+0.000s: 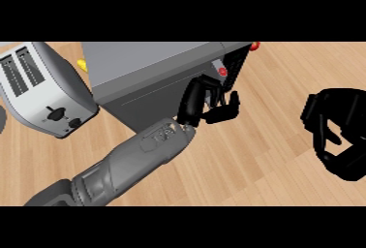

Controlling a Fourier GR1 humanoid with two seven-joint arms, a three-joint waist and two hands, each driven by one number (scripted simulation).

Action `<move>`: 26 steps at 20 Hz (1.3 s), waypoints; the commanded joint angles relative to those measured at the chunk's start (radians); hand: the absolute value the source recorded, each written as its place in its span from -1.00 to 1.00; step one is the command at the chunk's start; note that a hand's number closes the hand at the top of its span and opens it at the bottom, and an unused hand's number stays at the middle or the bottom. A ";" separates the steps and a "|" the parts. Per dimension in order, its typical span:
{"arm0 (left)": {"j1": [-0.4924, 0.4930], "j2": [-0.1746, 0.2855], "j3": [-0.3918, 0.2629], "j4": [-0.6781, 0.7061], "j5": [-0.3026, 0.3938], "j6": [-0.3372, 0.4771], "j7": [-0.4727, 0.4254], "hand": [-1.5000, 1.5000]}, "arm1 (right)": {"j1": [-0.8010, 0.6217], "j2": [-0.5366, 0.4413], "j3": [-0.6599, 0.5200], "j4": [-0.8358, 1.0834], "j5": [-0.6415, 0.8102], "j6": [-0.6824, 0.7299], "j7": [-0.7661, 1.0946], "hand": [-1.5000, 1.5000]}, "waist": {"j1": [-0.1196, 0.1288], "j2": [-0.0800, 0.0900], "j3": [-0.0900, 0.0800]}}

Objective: Pick up the milk, place it into the microwave and close the microwave

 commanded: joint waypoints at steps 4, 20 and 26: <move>-0.097 -0.056 0.011 0.055 0.001 -0.016 -0.006 1.00 | 0.008 -0.004 0.016 -0.052 -0.018 0.055 -0.019 1.00 | -0.022 0.013 0.001; 0.074 -0.059 0.272 0.020 0.365 -0.173 0.016 1.00 | 0.191 0.023 0.169 -0.192 -0.047 0.030 0.083 1.00 | 0.098 0.022 -0.016; 0.094 -0.035 0.256 0.060 0.420 -0.284 -0.015 1.00 | 0.258 0.050 0.191 -0.262 -0.028 -0.019 0.084 1.00 | 0.124 0.014 -0.016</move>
